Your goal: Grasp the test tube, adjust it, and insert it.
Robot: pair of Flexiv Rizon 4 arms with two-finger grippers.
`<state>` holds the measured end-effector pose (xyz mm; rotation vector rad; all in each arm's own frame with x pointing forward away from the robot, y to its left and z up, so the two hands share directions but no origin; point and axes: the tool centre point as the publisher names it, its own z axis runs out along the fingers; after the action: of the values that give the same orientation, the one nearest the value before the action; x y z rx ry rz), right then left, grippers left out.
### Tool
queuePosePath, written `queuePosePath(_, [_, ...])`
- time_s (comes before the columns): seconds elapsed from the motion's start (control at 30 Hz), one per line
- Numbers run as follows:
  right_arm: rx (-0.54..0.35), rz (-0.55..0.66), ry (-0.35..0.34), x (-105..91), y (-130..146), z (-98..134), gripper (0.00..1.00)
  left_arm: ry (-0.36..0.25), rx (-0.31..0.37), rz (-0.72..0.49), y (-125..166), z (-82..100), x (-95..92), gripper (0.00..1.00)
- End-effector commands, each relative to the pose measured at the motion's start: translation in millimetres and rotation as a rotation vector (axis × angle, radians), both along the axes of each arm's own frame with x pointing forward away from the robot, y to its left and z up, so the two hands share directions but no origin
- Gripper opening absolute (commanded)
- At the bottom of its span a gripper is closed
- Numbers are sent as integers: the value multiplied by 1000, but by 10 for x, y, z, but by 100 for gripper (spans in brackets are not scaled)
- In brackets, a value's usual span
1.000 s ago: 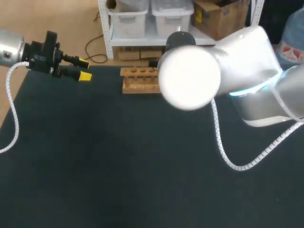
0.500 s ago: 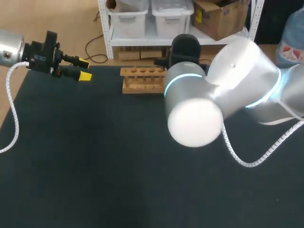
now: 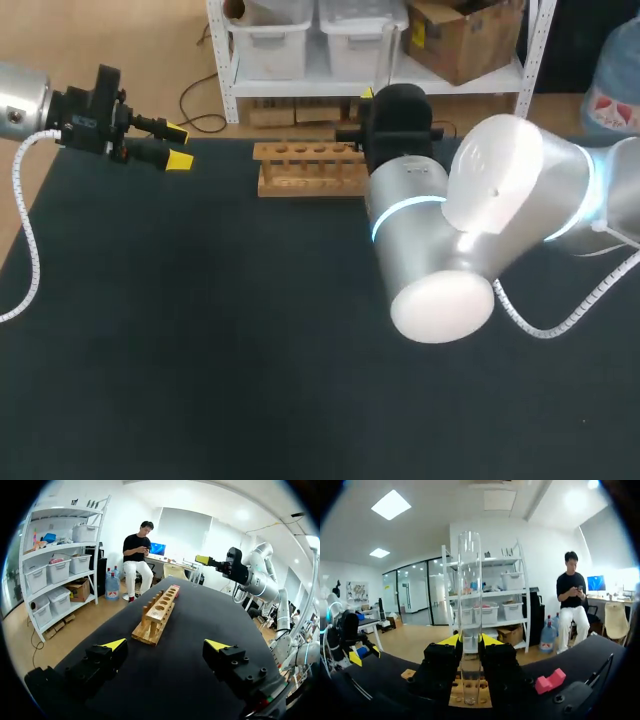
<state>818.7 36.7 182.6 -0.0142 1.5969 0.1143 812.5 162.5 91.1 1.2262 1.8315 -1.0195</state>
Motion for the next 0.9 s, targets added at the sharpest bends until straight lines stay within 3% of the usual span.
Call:
queuePosePath(0.03, [-10, 58, -91, 105, 10, -87, 0, -3, -1, 1, 3, -6, -14, 100])
queuePosePath(0.4, [13, 84, -164, 342, 104, -152, 0, -3, -1, 1, 3, -6, -14, 100])
queuePosePath(0.9, [11, 111, -182, 549, 99, -283, 0, -3, -1, 1, 3, -6, -14, 100])
